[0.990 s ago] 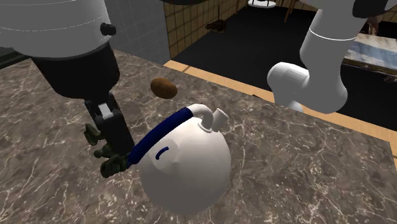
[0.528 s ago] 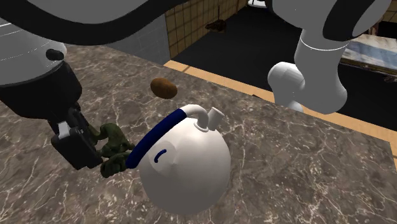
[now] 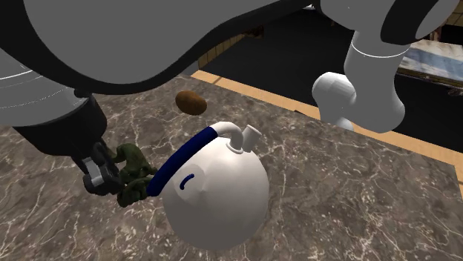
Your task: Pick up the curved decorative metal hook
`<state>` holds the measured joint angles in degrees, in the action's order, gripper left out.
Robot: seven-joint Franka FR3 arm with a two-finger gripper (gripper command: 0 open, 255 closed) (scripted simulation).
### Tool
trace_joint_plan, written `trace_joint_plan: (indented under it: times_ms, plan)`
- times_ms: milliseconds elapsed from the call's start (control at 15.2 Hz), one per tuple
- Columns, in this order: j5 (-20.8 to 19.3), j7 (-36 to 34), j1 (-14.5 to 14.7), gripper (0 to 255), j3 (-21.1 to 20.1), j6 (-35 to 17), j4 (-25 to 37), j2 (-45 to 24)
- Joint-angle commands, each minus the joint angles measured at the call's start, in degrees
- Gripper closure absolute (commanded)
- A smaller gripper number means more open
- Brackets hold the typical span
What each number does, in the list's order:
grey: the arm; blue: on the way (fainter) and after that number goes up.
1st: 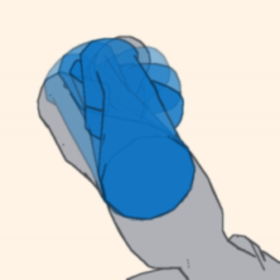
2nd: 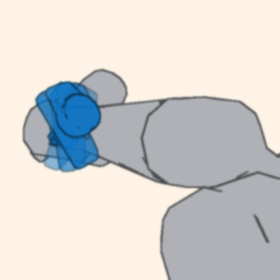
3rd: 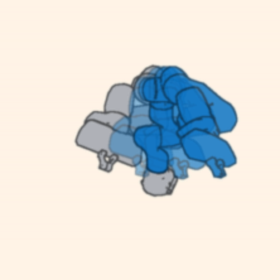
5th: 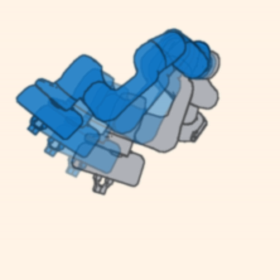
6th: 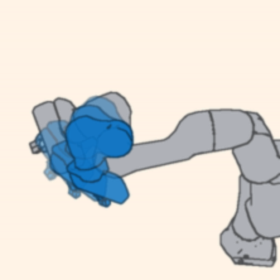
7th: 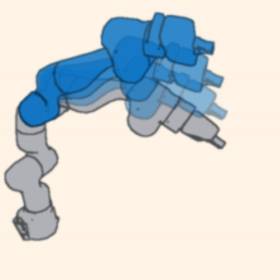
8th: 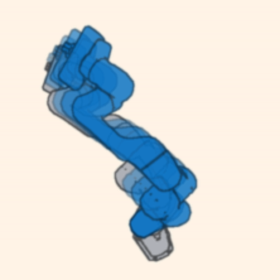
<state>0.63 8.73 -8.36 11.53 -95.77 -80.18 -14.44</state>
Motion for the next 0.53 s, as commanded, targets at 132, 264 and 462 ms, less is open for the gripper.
trace_joint_plan:
  times_ms: [132, 264, 462]
  plan:
    - [0.0, 0.0, 0.0, 255, 0.0, -0.1, -0.2, 0.1]
    - [0.0, 0.0, 0.0, 255, 0.0, -0.1, -0.2, 0.1]
    - [0.0, 0.1, -0.1, 255, 0.0, 0.0, 0.1, -0.2]
